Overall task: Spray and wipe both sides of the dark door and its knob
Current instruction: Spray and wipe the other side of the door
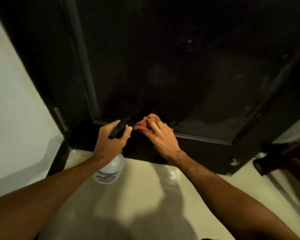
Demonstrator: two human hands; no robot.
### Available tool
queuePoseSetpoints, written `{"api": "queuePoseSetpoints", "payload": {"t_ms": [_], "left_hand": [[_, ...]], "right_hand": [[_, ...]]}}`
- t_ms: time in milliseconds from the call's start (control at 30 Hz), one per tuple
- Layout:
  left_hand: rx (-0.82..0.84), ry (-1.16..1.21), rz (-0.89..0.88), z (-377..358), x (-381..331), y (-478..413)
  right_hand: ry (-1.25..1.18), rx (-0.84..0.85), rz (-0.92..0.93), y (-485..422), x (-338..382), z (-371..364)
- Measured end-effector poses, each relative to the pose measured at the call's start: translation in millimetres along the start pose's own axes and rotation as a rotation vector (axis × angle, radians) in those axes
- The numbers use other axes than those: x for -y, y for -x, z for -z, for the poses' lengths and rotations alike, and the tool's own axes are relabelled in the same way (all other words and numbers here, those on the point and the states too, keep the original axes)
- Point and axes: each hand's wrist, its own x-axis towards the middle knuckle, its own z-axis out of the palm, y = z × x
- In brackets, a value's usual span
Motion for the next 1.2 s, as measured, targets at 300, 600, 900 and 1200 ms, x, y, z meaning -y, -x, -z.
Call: {"api": "queuePoseSetpoints", "payload": {"t_ms": [300,600,900,1200], "left_hand": [[0.144,0.086,-0.036,-77.1,-35.4,-1.1],[0.258,0.097,-0.055,-128.5,-46.9,6.7],[0.292,0.086,-0.059,-146.1,-54.9,9.4],[0.355,0.174,-0.084,-181.2,-86.1,15.8]], "right_hand": [[-0.079,-0.324,-0.724,94.1,-35.3,24.1],[-0.176,-0.312,-0.661,122.5,-63.3,32.1],[-0.282,-0.479,-0.863,112.8,-67.8,42.2],[-0.306,-0.781,-1.287,135.2,-89.7,58.8]]}}
